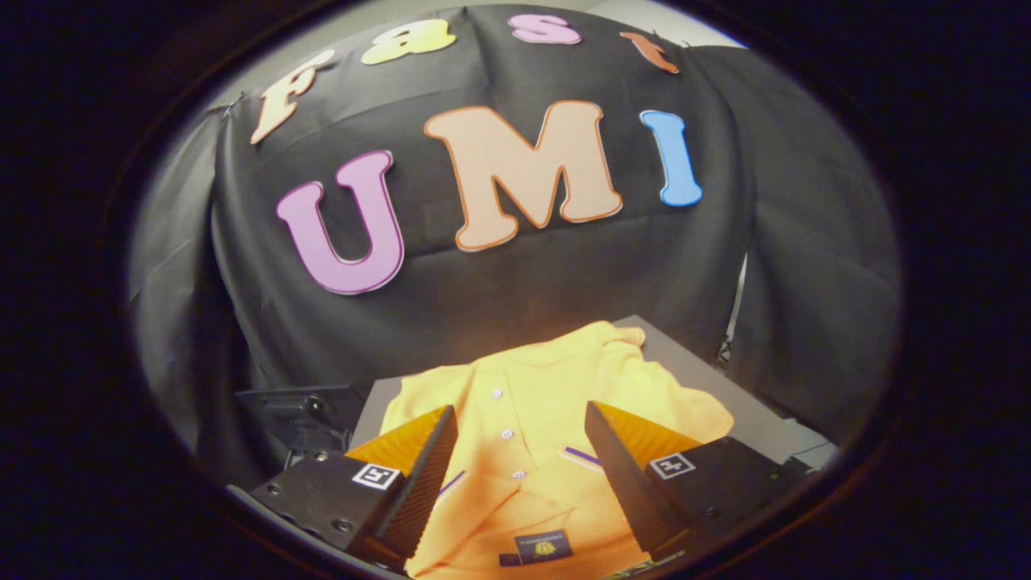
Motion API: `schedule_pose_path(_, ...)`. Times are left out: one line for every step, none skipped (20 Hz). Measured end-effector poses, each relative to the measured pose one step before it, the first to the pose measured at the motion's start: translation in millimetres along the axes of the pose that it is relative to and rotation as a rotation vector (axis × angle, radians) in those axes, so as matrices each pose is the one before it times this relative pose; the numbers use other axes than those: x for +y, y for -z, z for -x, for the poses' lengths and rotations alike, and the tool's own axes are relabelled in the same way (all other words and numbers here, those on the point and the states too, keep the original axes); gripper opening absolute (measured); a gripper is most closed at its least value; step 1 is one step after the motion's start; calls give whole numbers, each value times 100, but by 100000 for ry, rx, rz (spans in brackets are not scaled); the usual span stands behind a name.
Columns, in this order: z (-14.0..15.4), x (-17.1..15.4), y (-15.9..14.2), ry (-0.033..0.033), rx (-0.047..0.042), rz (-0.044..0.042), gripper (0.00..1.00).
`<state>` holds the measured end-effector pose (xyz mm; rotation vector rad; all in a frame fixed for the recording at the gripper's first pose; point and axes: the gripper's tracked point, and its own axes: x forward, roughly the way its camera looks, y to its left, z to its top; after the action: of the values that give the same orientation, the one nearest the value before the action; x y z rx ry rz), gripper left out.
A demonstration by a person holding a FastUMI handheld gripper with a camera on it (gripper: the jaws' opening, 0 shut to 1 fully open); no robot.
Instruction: Put the clothes into the washing machine and then close the washing machine lid.
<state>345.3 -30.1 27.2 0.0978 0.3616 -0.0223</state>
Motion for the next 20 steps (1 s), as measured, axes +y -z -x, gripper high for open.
schedule_pose_path(-814, 116, 1153, 962, 4381, 4648, 97)
schedule_pose_path(-565, -747, 1688, 3486, 6519, 5733, 97)
schedule_pose_path(260, -216, 719, 640, 4228, 3542, 95)
schedule_pose_path(18, 377, -1263, 776, -6250, -2247, 93)
schedule_pose_path(-206, 1, 788, -340, 3475, -2467, 91)
schedule_pose_path(430, 67, 229, -1005, -231, -1032, 89)
schedule_pose_path(-169, -221, -731, 908, -2781, 5, 88)
schedule_pose_path(-57, -41, 603, -550, 2318, -586, 86)
schedule_pose_path(549, 95, -630, -744, -1245, -929, 84)
schedule_pose_path(-115, -61, 425, -837, 274, -2068, 82)
schedule_pose_path(343, 50, -52, -530, -1101, -1810, 80)
schedule_pose_path(57, -60, 40, -754, -2516, -1388, 80)
schedule_pose_path(34, -1, -13, 14, -1538, -2002, 80)
schedule_pose_path(47, -25, -199, 177, -2150, -1782, 79)
schedule_pose_path(-137, -7, -234, 424, -2462, -1298, 80)
schedule_pose_path(37, 65, 172, 8, -1102, 877, 81)
schedule_pose_path(-93, 1, -4, -106, -947, 2706, 81)
schedule_pose_path(154, -137, 401, 1146, 1229, 2836, 82)
schedule_pose_path(367, -527, -97, 2889, 472, 805, 70)
schedule_pose_path(-171, -121, 219, 1706, 1595, 87, 58)
